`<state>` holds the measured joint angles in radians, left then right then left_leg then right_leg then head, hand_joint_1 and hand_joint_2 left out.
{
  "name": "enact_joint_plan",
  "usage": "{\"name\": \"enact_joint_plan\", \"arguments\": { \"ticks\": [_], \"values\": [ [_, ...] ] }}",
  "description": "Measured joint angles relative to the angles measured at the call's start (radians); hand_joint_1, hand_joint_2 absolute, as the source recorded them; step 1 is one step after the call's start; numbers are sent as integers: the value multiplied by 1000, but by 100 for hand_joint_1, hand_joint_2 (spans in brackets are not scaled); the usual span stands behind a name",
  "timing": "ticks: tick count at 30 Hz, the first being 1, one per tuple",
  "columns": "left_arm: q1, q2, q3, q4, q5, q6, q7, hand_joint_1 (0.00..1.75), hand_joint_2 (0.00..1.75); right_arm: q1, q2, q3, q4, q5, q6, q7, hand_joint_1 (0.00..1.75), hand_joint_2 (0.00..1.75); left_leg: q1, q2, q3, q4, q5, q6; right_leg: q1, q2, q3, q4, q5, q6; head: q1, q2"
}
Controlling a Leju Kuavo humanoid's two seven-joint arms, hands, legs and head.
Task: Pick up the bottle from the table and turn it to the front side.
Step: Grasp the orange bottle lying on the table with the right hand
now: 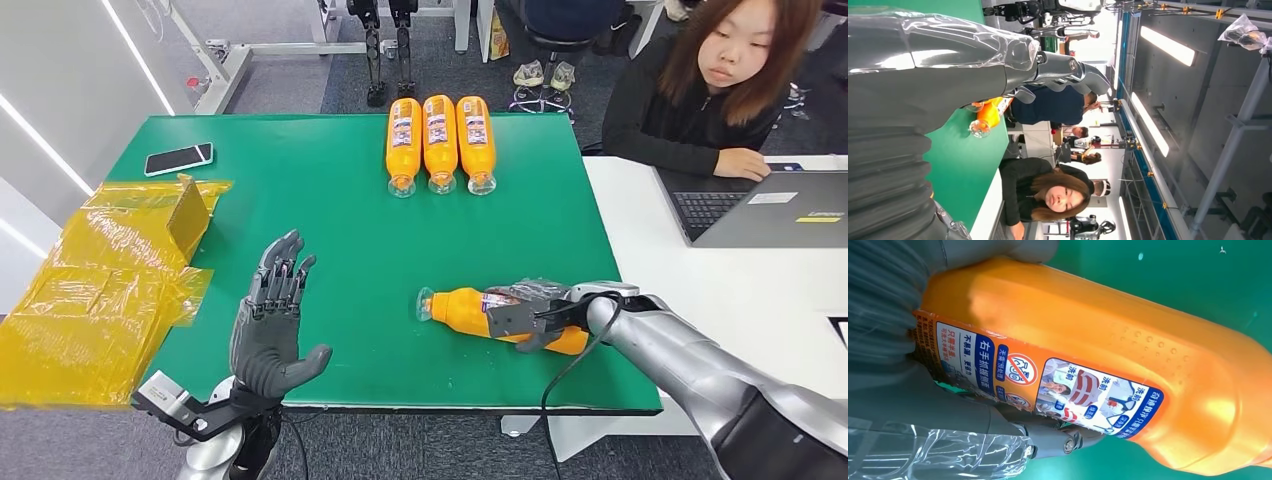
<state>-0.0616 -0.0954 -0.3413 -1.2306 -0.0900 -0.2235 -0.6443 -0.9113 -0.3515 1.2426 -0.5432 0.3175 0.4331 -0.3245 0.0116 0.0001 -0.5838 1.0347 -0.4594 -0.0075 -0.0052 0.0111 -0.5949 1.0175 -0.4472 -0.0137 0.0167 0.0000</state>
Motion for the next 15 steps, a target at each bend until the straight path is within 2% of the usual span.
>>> {"name": "enact_joint_plan", "arguments": {
  "ticks": [5,8,11,15],
  "values": [
    [0,0,0,0,1,5,0,0,175,6,0,-13,-8,24,-48,6,175,175,0,0,0,0,1,1,0,0,0,0,1,1,0,0],
    [4,0,0,0,3,14,0,0,175,28,-1,-41,-28,29,-127,8,175,175,0,0,0,0,0,1,0,0,1,-1,1,1,0,0],
    [24,0,3,-6,2,26,-3,0,175,88,-13,-110,-93,40,-253,10,175,175,0,0,1,0,0,2,1,0,2,-1,1,1,0,0],
    [48,-5,15,-24,-8,35,-2,0,175,205,-25,-246,-225,94,-360,21,175,175,0,0,0,0,0,2,1,-1,1,-1,1,1,0,0]
  ]
}}
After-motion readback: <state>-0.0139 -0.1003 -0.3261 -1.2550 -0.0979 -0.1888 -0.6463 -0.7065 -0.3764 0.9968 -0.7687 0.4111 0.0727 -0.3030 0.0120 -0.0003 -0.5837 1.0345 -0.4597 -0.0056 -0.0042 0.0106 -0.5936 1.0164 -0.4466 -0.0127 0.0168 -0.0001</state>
